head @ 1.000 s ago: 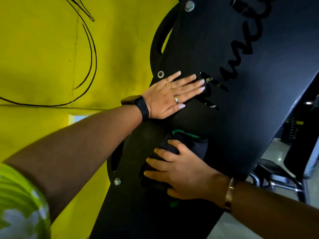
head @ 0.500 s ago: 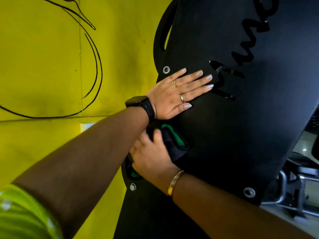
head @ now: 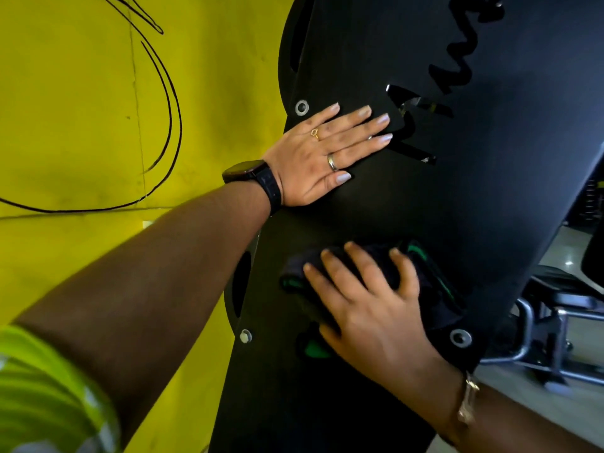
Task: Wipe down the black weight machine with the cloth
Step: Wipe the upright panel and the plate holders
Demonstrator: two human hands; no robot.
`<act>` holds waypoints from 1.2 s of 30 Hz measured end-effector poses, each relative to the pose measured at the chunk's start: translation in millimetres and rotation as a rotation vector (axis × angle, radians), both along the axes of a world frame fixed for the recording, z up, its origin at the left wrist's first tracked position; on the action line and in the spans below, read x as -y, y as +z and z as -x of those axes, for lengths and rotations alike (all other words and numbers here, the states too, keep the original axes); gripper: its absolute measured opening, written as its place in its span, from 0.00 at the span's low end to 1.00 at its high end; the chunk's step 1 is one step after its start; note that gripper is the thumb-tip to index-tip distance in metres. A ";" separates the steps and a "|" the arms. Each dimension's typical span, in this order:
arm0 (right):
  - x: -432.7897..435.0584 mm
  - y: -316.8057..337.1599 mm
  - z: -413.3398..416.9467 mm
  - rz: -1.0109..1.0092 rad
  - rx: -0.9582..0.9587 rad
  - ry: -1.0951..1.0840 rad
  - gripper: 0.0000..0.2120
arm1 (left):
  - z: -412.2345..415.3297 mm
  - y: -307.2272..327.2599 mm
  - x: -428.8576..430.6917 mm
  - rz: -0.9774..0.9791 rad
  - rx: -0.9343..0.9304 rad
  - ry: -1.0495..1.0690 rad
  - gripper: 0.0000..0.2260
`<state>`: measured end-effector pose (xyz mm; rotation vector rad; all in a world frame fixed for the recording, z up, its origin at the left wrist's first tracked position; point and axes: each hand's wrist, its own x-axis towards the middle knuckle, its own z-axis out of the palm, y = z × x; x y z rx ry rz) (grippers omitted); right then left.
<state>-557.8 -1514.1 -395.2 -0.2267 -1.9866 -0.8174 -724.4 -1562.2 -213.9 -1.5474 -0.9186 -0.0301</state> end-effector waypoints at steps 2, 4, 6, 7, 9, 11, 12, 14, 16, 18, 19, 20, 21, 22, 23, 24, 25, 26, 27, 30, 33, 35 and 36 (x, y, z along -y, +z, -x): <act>5.1 9.7 16.4 0.011 -0.042 -0.014 0.34 | 0.1 -1.0 2.1 -0.007 -0.003 0.006 0.25; 13.3 11.2 37.5 -0.007 0.034 -0.025 0.34 | -0.2 -2.9 0.7 -0.016 -0.005 -0.005 0.25; 21.9 0.2 53.9 -0.021 0.143 -0.039 0.36 | 0.9 -3.8 -1.3 -0.014 -0.001 -0.013 0.25; 24.7 -8.5 58.4 -0.028 0.215 -0.044 0.35 | 2.7 -2.6 -0.6 -0.024 0.001 -0.011 0.25; 20.1 -31.6 57.5 -0.090 0.363 -0.050 0.31 | 5.5 -2.8 0.0 -0.058 0.021 -0.011 0.24; 9.9 -60.1 43.3 -0.179 0.476 -0.050 0.27 | 3.5 -5.2 -1.0 -0.058 0.040 -0.003 0.24; 3.9 -72.6 33.1 -0.223 0.523 -0.039 0.26 | 2.1 -6.6 -0.5 -0.055 0.041 0.008 0.24; -7.3 -91.0 8.6 -0.269 0.527 -0.010 0.27 | -0.3 -10.1 0.6 -0.056 0.040 0.024 0.24; -15.1 -91.6 -16.3 -0.263 0.389 0.021 0.25 | -3.0 -10.9 2.3 -0.061 0.044 0.022 0.24; -20.6 -69.6 -37.4 -0.268 0.240 0.025 0.25 | -4.9 -11.9 4.4 -0.050 0.027 0.019 0.25; -23.2 -51.0 -46.4 -0.283 0.182 0.018 0.27 | -4.7 -15.8 4.7 -0.033 0.006 0.023 0.25; -26.6 -28.5 -55.0 -0.297 0.123 0.003 0.31 | -5.0 -21.3 4.4 -0.013 -0.022 0.031 0.25; -31.4 -6.4 -62.3 -0.302 0.056 -0.015 0.35 | -6.1 -30.0 3.4 0.006 -0.041 0.038 0.25; -37.3 14.5 -68.9 -0.295 -0.016 -0.035 0.38 | -7.3 -40.5 3.2 0.019 -0.039 0.041 0.25; -43.0 31.7 -75.6 -0.280 -0.081 -0.055 0.38 | -9.3 -52.8 3.2 0.016 -0.007 0.031 0.25; -47.5 44.0 -81.3 -0.255 -0.141 -0.069 0.37 | -10.6 -65.5 4.3 -0.004 0.054 0.012 0.24; -50.9 49.8 -86.0 -0.224 -0.194 -0.075 0.36 | -11.5 -78.1 5.4 -0.039 0.126 -0.015 0.24; -52.6 49.1 -88.5 -0.195 -0.235 -0.072 0.35 | -12.1 -89.4 7.1 -0.085 0.197 -0.036 0.24; -52.8 43.0 -87.6 -0.169 -0.268 -0.064 0.34 | -11.5 -99.7 8.9 -0.131 0.251 -0.046 0.24; -46.4 -1.4 -75.2 -0.069 -0.375 -0.046 0.31 | -5.8 -128.3 8.0 -0.175 0.292 -0.041 0.24; -35.7 -59.9 -57.1 -0.010 -0.362 -0.072 0.32 | 8.8 -153.8 3.4 -0.082 0.213 -0.029 0.25; -26.7 -97.3 -47.2 0.018 -0.314 -0.122 0.32 | 19.5 -164.1 3.3 -0.073 0.194 -0.013 0.25; -22.0 -113.9 -44.6 0.036 -0.285 -0.140 0.32 | 23.4 -168.8 4.2 -0.083 0.203 -0.012 0.25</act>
